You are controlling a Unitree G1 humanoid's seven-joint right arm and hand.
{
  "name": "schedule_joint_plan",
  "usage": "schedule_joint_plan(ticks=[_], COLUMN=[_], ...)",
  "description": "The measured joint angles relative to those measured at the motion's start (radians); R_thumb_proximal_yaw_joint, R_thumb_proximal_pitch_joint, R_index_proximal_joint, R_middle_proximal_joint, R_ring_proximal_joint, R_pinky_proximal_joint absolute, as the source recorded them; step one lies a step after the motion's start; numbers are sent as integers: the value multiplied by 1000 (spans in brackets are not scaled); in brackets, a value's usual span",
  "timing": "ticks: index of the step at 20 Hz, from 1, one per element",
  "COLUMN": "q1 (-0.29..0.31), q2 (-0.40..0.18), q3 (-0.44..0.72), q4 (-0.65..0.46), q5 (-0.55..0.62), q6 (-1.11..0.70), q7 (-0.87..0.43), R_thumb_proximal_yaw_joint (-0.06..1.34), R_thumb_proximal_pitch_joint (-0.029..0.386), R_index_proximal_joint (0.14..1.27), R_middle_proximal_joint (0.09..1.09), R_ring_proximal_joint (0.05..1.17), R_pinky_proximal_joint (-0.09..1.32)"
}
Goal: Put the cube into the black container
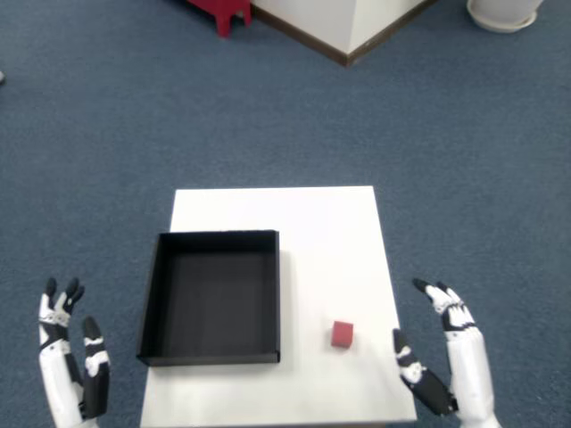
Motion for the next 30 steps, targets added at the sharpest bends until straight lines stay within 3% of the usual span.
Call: schedule_joint_plan(ticks=[4,12,26,30], q1=[33,90,279,320], q2=[7,31,89,110], q3=[23,19,-78,-109], q4=[-104,-271,-592,-640], q5=[-39,-56,71,106], q6=[71,179,207,214], q7=[-12,89,482,588], R_thumb_proximal_yaw_joint=[413,414,431,426], R_thumb_proximal_pitch_joint=[61,17,-8,-10], R_index_proximal_joint=[256,272,293,297], R_middle_proximal_joint=[260,238,194,186], R_ring_proximal_joint=[282,261,206,197], R_pinky_proximal_joint=[195,120,2,-7])
